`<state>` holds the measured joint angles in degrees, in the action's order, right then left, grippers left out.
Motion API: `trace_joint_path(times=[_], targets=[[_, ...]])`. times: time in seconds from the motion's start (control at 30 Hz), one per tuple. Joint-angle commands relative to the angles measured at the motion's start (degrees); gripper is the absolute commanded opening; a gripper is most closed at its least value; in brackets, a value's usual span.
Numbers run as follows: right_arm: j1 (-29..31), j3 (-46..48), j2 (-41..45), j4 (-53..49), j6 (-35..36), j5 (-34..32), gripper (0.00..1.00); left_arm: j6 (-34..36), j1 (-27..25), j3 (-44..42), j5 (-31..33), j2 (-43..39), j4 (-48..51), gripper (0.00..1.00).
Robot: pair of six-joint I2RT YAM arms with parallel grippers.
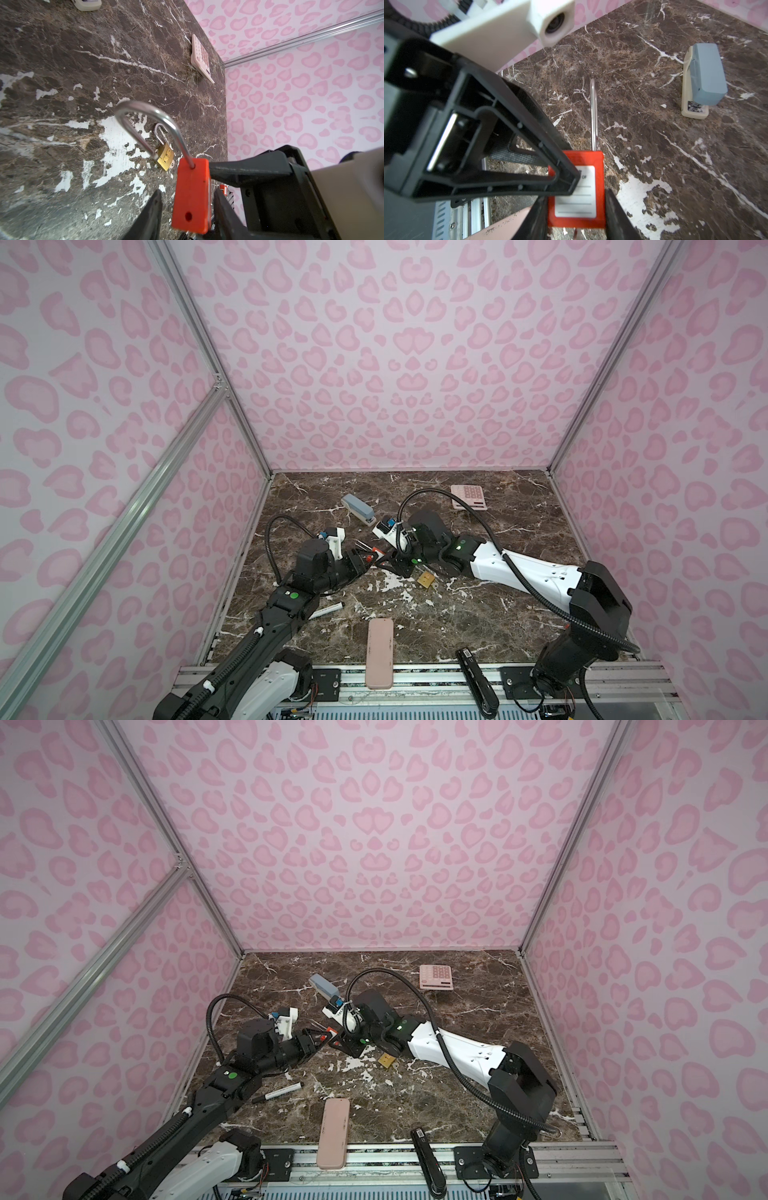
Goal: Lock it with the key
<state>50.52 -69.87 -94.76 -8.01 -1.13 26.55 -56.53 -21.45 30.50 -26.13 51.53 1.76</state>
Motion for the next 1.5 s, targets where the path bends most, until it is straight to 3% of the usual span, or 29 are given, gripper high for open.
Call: trace_joint_path(times=[0.0,0.07,0.27,0.33,0.43,0.53,0.7,1.0,1.13,1.47], targets=[[0.0,0.1,-0.5,3.9,-1.9,3.0,0.36,0.0,0.0,1.3,0.0,-0.3,-0.9,0.38],[-0.1,0.1,-0.5,4.9,-2.7,4.1,0.36,0.0,-0.1,1.4,0.1,-0.4,-0.8,0.37],[-0.5,0.3,-0.5,4.8,-3.4,5.0,0.38,-0.7,0.0,2.0,1.9,-1.0,-0.9,0.21],[-0.8,0.9,0.0,5.3,-4.1,5.4,0.47,-0.7,-0.1,2.3,2.5,-1.1,-0.7,0.19],[-2.4,2.6,1.9,7.9,-7.4,7.3,0.68,-1.1,0.0,3.0,3.1,-1.3,-0.6,0.18],[-4.9,9.0,6.0,19.1,-16.0,8.6,0.74,-1.8,-0.1,3.1,4.3,-2.7,-2.4,0.18],[-10.0,18.6,9.5,43.2,-38.0,11.3,0.75,-6.8,-0.1,-1.1,9.0,-8.4,-14.1,0.19],[-10.7,23.0,5.4,70.3,-61.9,8.0,0.76,-8.0,-0.2,0.1,9.0,-10.8,-22.8,0.19],[-9.3,22.4,1.5,78.4,-67.4,7.3,0.76,-7.0,-0.5,2.0,8.7,-10.8,-24.3,0.19],[-4.2,17.5,-5.1,87.6,-73.7,7.5,0.76,-6.7,-1.1,3.8,8.0,-9.8,-25.1,0.18]])
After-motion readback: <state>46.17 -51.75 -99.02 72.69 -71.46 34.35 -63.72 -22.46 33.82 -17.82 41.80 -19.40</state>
